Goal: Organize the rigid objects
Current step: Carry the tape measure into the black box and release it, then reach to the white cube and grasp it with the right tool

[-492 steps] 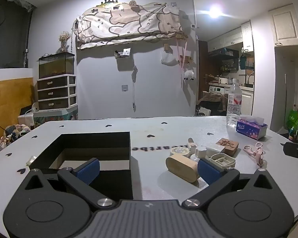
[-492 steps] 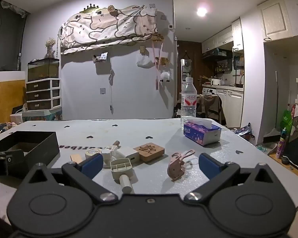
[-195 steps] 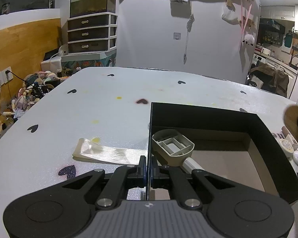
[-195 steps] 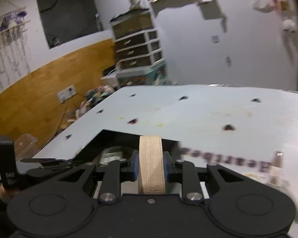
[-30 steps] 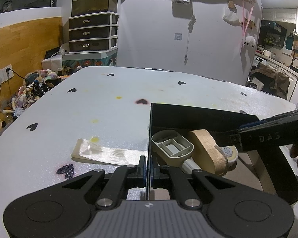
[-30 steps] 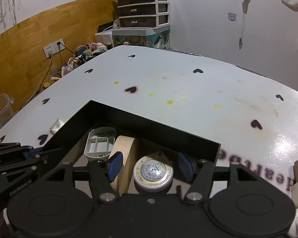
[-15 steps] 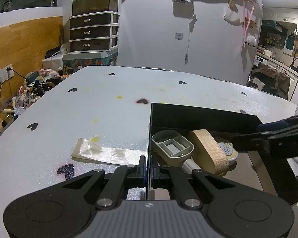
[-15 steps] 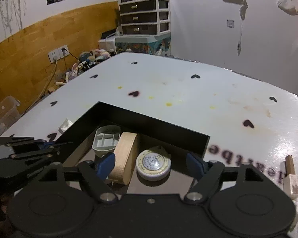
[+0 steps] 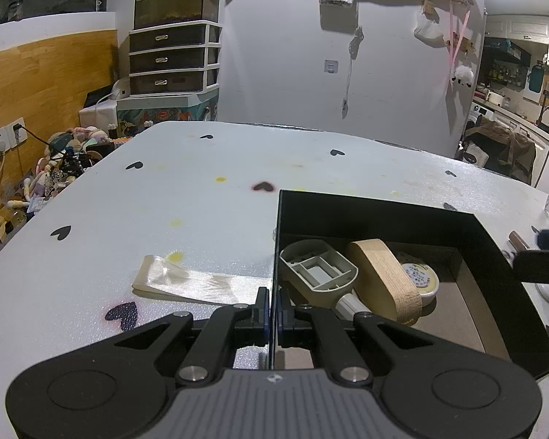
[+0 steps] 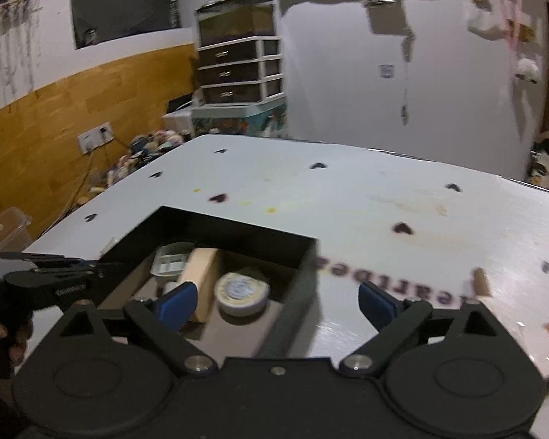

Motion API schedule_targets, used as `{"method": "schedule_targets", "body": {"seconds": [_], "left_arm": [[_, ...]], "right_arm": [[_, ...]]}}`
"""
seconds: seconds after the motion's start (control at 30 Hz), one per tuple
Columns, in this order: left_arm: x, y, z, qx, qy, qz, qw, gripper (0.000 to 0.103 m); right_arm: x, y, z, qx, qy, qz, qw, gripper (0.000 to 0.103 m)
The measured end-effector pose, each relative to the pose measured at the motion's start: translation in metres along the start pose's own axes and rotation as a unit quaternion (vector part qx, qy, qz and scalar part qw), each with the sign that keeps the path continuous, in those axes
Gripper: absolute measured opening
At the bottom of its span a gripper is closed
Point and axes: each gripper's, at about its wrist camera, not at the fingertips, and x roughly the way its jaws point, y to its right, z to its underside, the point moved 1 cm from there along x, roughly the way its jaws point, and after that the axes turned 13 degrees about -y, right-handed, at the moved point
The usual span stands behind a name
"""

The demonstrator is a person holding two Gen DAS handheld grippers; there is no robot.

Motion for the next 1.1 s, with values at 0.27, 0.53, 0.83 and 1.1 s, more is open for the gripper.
{"method": "schedule_targets", "body": {"seconds": [0.27, 0.53, 0.83, 1.1], "left_arm": [[0.001, -0.003, 0.0, -0.003, 0.002, 0.0, 1.0, 0.004], [0.001, 0.0, -0.002, -0.003, -0.003, 0.001, 1.0, 0.004], [0.0, 0.0, -0.004, -0.002, -0.005, 0.002, 1.0, 0.004], [0.0, 0.0, -0.005, -0.003, -0.005, 0.005, 1.0, 0.004]], "right_arm": [[-0.006, 0.034, 0.027, 0.058, -0.009, 0.052, 0.997, 0.096], [-0.012, 0.062, 0.047, 0.118, -0.004, 0.139, 0.983, 0.103], [-0.022, 0.099, 0.07, 0.19, 0.017, 0.18, 0.965, 0.103], [-0.024, 0.141, 0.069, 0.177, 0.015, 0.234, 0.956, 0.067]]}}
